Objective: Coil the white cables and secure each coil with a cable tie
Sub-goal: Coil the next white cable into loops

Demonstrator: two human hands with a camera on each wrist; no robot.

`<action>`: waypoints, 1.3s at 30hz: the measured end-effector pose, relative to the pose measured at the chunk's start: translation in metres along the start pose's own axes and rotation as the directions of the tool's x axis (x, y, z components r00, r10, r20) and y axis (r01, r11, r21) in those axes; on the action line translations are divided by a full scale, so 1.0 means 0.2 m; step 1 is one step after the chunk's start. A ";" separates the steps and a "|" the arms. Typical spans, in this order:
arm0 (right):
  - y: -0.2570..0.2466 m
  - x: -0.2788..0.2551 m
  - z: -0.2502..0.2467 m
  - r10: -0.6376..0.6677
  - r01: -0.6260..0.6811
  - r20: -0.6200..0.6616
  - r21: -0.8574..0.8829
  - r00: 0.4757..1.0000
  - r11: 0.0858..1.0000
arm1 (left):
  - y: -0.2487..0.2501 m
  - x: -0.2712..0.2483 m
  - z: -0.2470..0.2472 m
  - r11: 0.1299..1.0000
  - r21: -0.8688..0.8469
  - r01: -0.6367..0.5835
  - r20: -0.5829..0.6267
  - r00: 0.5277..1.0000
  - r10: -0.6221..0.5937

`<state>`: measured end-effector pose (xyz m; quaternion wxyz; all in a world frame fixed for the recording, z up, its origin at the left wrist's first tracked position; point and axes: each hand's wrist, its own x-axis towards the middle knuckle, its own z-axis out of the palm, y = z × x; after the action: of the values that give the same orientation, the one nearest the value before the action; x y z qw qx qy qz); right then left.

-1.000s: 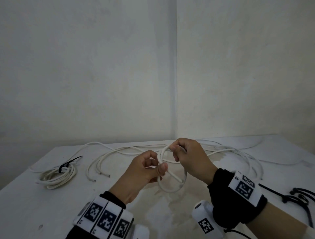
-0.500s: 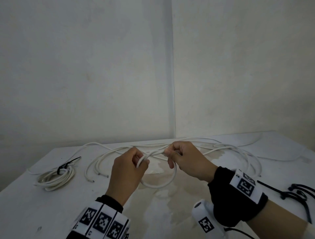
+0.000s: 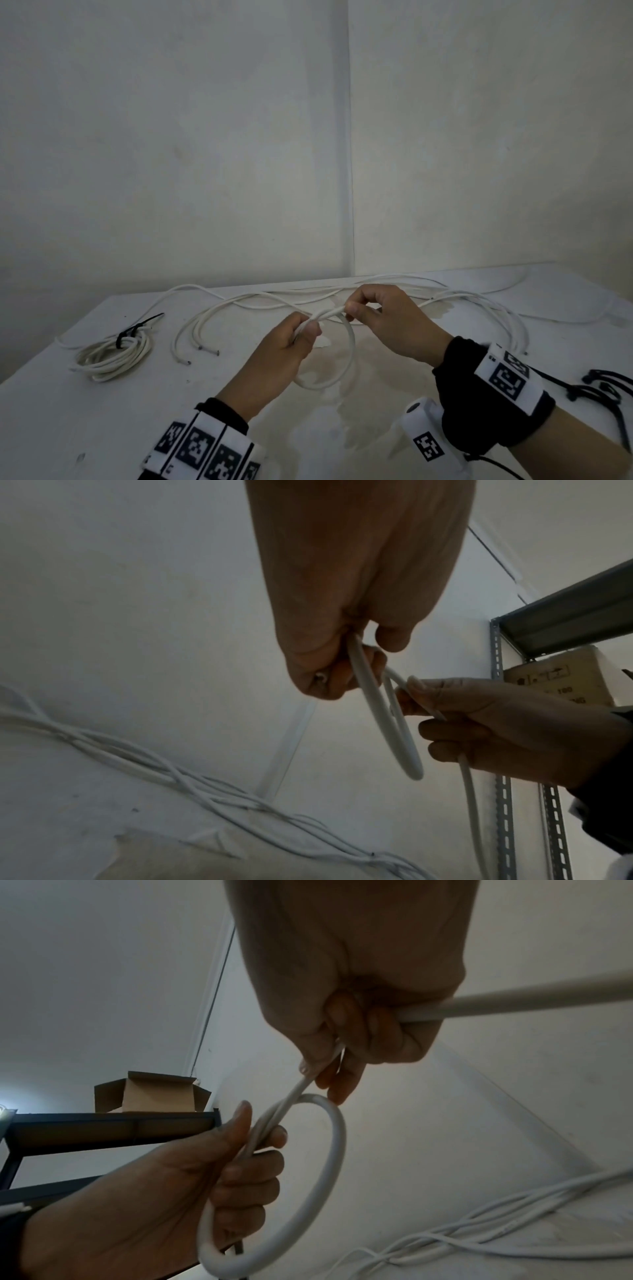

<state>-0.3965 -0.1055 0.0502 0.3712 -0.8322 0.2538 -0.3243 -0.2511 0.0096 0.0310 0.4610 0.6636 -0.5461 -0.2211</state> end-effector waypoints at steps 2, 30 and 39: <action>0.00 0.00 -0.01 -0.015 0.015 -0.005 -0.009 1.000 1.000 | 0.01 0.00 0.00 0.999 -0.039 0.024 -0.006 1.000 -0.024; -0.04 -0.01 0.02 -0.111 0.145 0.173 -0.201 0.979 0.969 | 0.05 -0.02 -0.04 0.959 -0.247 0.142 0.078 0.989 -0.127; -0.03 0.00 -0.04 -0.089 0.148 0.349 -0.146 0.933 0.978 | 0.02 -0.05 -0.04 0.980 -0.158 0.122 0.096 0.990 -0.108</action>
<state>-0.4018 -0.1064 0.0587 0.3168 -0.9181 0.1619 -0.1746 -0.2504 0.0226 0.0356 0.4762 0.6438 -0.5063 -0.3201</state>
